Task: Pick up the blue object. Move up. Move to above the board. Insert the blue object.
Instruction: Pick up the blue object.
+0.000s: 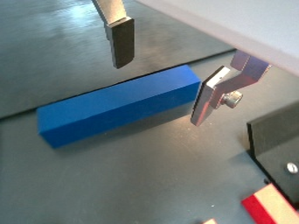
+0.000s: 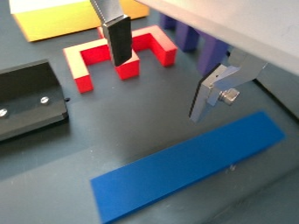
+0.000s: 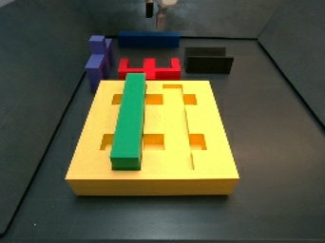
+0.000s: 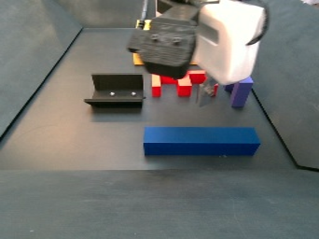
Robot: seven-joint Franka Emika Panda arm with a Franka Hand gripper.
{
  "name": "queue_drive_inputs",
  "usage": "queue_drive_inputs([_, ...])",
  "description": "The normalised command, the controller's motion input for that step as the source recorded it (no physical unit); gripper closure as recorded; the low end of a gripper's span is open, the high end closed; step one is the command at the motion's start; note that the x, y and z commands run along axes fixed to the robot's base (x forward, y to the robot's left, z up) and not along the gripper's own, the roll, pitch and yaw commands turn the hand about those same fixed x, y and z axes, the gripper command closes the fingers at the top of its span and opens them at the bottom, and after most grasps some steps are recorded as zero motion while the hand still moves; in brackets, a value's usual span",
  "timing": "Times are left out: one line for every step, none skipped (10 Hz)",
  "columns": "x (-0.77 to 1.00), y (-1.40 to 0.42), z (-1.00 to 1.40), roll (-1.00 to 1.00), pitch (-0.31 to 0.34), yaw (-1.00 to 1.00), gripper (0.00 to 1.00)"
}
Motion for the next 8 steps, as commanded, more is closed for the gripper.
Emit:
queue_drive_inputs([0.03,0.33,-0.19,-0.11,0.003,-0.59,0.0])
queue_drive_inputs([0.01,0.39,-0.19,-0.13,0.0,-0.52,0.0])
queue_drive_inputs([0.0,0.52,-0.18,-0.17,0.0,-0.37,0.0])
queue_drive_inputs([0.0,0.51,-0.13,-0.23,0.0,-0.32,0.0])
queue_drive_inputs([0.0,0.39,-0.27,-0.37,-0.121,-0.32,0.0])
queue_drive_inputs([0.0,0.37,-0.27,-0.39,-0.19,-0.31,0.0])
queue_drive_inputs([-0.01,0.21,-0.37,-0.29,-0.194,-0.38,0.0])
queue_drive_inputs([0.0,0.22,-0.35,-0.19,-0.063,-0.48,0.0])
